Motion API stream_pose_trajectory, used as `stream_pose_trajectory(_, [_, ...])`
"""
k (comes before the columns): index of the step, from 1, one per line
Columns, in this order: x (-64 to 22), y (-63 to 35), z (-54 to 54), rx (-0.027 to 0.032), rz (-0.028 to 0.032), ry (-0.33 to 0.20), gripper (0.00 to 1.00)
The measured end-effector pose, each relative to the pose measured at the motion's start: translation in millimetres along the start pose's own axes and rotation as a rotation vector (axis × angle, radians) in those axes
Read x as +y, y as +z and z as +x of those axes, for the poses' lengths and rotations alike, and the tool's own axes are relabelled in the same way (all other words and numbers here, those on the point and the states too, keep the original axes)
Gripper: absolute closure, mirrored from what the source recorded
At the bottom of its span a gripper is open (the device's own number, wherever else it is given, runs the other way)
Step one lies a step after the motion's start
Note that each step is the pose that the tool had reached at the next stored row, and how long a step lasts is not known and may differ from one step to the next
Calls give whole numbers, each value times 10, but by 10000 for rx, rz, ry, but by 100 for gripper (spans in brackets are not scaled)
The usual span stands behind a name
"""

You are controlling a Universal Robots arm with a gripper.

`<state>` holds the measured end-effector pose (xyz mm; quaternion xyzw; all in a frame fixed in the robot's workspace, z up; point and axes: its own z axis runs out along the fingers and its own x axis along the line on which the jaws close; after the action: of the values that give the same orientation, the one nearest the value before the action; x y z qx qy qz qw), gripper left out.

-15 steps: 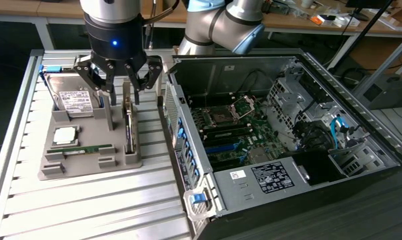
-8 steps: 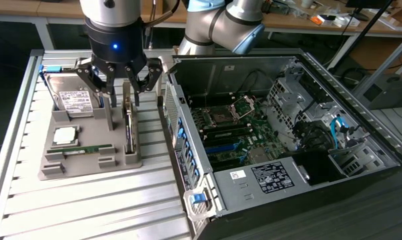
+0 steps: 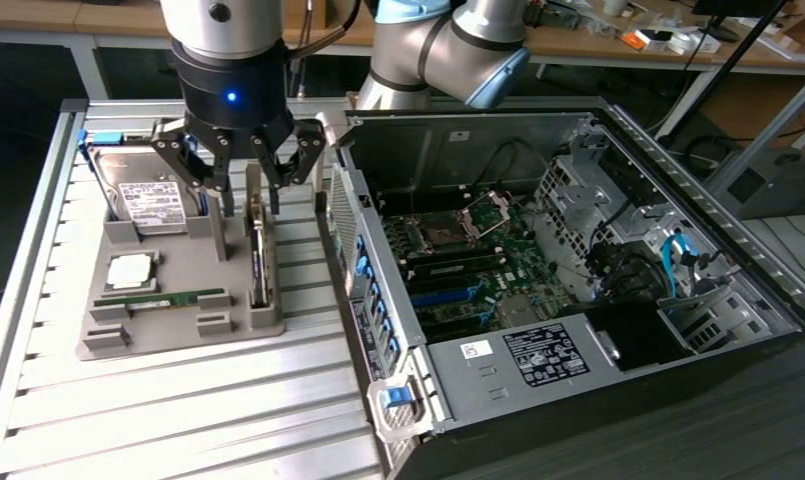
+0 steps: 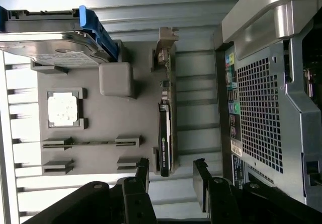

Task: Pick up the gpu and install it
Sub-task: 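Pick up the gpu and move the gpu toward the slot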

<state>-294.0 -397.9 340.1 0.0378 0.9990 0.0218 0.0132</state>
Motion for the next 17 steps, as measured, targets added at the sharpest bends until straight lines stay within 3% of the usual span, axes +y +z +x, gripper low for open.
stream_pose_trajectory(17, [4,64,1,0,3,1,52])
